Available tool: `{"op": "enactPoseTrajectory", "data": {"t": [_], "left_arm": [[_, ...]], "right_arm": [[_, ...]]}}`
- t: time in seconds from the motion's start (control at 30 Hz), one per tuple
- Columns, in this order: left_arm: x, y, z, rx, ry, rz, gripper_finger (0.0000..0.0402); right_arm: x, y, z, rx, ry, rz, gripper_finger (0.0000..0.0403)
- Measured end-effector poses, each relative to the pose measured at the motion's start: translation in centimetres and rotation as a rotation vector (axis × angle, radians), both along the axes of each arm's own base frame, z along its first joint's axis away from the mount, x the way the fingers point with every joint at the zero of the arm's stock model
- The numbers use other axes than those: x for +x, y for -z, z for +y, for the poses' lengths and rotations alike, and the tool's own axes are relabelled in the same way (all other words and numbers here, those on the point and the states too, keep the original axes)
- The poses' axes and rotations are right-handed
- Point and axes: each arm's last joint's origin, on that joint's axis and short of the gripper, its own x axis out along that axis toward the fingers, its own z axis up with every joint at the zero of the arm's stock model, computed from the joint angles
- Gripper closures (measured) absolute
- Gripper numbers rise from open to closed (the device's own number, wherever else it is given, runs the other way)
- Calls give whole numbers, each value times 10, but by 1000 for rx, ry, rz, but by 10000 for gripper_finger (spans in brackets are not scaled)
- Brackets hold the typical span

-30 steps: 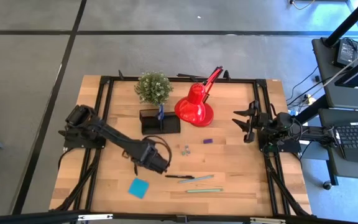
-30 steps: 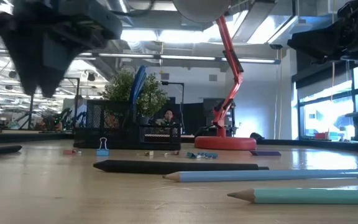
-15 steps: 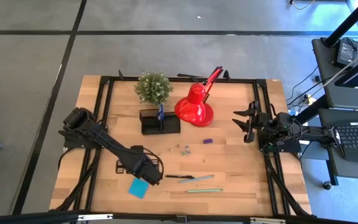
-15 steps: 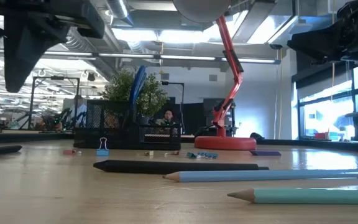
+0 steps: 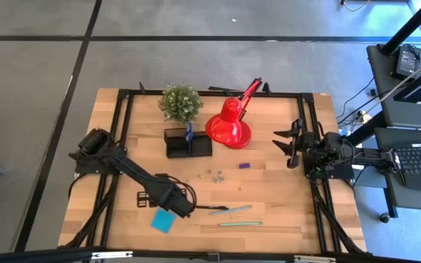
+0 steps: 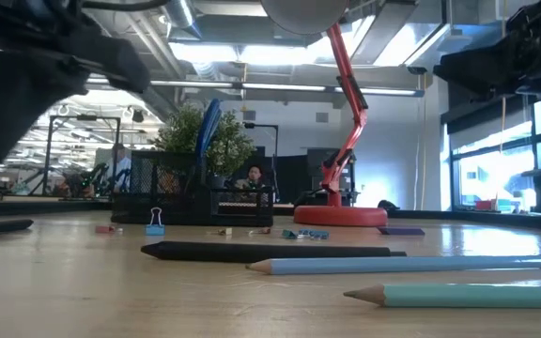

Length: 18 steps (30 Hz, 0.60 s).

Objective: Pick and place office supplies into organizer
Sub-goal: Put the left black pen into the black desk organizer

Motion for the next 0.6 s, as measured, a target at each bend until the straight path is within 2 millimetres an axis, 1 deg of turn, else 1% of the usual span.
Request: {"op": "enactPoseTrajectory", "data": {"t": [0.13,0.27,0.47,0.6], "left_arm": [[-9,-2,-4,19,16,45,258],[-10,2,-5,17,23,39,258],[-18,22,-1,14,13,34,258],[-21,33,3,-23,8,-34,258]], "right_arm": [[0,2,0,1,0,17,241],[0,3,0,0,0,31,241],[0,3,0,0,0,31,241],[0,3,0,-2,0,31,241]]}}
